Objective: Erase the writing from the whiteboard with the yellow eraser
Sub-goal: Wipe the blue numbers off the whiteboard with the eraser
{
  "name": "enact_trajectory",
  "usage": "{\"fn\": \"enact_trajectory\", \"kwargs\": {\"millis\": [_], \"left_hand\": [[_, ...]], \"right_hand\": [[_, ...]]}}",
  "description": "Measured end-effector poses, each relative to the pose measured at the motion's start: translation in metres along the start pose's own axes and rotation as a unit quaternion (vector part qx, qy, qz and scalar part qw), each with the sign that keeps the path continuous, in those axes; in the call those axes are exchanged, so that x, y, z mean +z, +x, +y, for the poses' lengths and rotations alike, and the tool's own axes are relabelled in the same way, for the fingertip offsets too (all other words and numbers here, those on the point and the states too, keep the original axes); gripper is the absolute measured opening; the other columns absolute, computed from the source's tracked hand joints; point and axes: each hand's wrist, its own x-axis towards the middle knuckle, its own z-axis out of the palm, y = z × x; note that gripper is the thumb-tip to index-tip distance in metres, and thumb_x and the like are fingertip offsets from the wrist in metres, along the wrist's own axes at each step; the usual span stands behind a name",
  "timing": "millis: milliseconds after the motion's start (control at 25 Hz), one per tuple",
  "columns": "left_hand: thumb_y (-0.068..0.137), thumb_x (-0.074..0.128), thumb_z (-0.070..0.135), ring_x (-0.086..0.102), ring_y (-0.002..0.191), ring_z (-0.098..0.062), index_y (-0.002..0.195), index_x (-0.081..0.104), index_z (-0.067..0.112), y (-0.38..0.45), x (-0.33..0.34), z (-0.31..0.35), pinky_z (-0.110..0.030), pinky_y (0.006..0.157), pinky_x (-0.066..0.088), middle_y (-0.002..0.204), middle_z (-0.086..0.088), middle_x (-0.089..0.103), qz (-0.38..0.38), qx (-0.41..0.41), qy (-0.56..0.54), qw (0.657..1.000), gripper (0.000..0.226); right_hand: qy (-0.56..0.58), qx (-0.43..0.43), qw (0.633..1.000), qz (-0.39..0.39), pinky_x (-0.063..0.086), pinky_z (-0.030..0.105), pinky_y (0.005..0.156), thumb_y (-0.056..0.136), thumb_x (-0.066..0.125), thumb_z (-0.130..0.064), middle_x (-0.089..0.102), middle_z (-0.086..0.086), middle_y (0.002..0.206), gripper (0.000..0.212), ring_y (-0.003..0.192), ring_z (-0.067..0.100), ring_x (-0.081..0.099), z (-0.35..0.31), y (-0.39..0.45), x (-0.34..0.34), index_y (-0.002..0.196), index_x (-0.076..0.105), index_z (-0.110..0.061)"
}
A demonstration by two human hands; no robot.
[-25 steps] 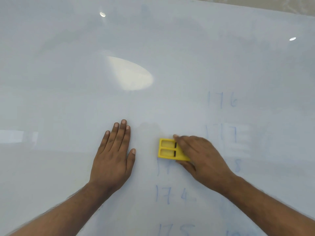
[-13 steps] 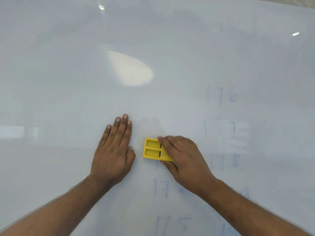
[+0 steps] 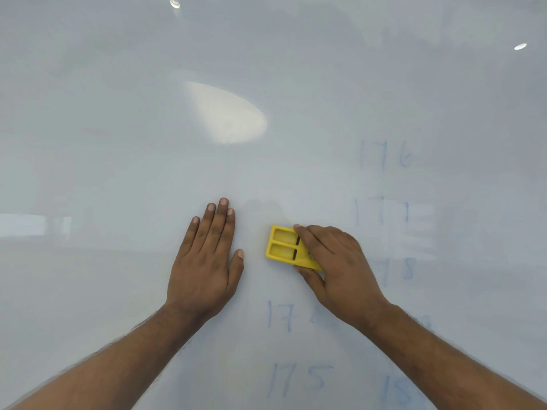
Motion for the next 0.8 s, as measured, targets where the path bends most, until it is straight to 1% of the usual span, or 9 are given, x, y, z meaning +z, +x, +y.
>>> {"fn": "enact_trajectory", "kwargs": {"millis": [120,240,440,520,640,720,800], "left_hand": [[0.102,0.033,0.033,0.016,0.156,-0.025,0.158,0.023,0.004,-0.002,0.001,0.000,-0.046,0.126,0.018,0.168,-0.011,0.019,-0.001,0.011,0.004,1.000,0.064],[0.103,0.033,0.033,0.016,0.156,-0.025,0.158,0.023,0.003,-0.007,0.001,0.002,-0.045,0.126,0.018,0.168,-0.011,0.019,-0.001,0.016,0.005,1.000,0.063],[0.102,0.033,0.033,0.017,0.156,-0.025,0.158,0.024,0.003,-0.025,0.002,0.005,-0.046,0.126,0.018,0.168,-0.011,0.019,-0.006,0.022,0.002,1.000,0.063],[0.102,0.033,0.032,0.018,0.156,-0.026,0.158,0.025,0.003,-0.029,0.002,0.006,-0.047,0.125,0.019,0.168,-0.011,0.020,-0.009,0.021,0.004,1.000,0.063],[0.102,0.034,0.032,0.017,0.156,-0.026,0.158,0.024,0.003,-0.032,0.002,0.009,-0.047,0.125,0.019,0.168,-0.011,0.020,-0.008,0.012,0.007,1.000,0.063],[0.102,0.034,0.032,0.017,0.156,-0.026,0.158,0.024,0.003,-0.034,0.003,0.012,-0.046,0.126,0.018,0.168,-0.011,0.021,-0.009,0.010,-0.001,1.000,0.063],[0.102,0.035,0.032,0.017,0.156,-0.026,0.158,0.024,0.003,-0.039,0.004,0.012,-0.045,0.126,0.017,0.168,-0.012,0.021,-0.012,0.008,-0.005,1.000,0.064]], "right_hand": [[0.012,-0.012,1.000,-0.005,0.039,0.037,0.098,0.095,0.051,-0.034,0.057,0.002,0.126,0.051,0.110,0.026,0.053,-0.012,-0.009,0.008,0.141,0.047,-0.013],[0.004,-0.048,0.998,-0.037,0.041,0.037,0.096,0.097,0.053,-0.034,0.057,0.001,0.126,0.048,0.108,0.025,0.054,-0.018,-0.037,0.009,0.140,0.048,-0.013],[-0.039,-0.100,0.990,-0.088,0.042,0.036,0.092,0.099,0.047,-0.035,0.058,0.002,0.124,0.047,0.105,0.024,0.055,-0.002,-0.070,-0.001,0.140,0.047,-0.012],[-0.031,-0.067,0.995,-0.073,0.042,0.036,0.093,0.099,0.048,-0.037,0.058,0.002,0.124,0.047,0.105,0.025,0.056,0.008,-0.063,-0.008,0.139,0.048,-0.013],[0.000,0.007,1.000,-0.017,0.039,0.034,0.095,0.095,0.052,-0.036,0.058,0.003,0.124,0.049,0.108,0.026,0.055,0.007,-0.043,-0.006,0.138,0.050,-0.013],[0.017,0.014,1.000,-0.008,0.040,0.038,0.097,0.093,0.056,-0.033,0.058,0.004,0.125,0.050,0.110,0.028,0.055,-0.008,-0.037,0.004,0.138,0.050,-0.012],[0.031,-0.007,0.999,-0.021,0.041,0.041,0.096,0.093,0.059,-0.032,0.058,0.005,0.126,0.050,0.109,0.028,0.055,-0.025,-0.044,0.015,0.138,0.050,-0.012]]}}
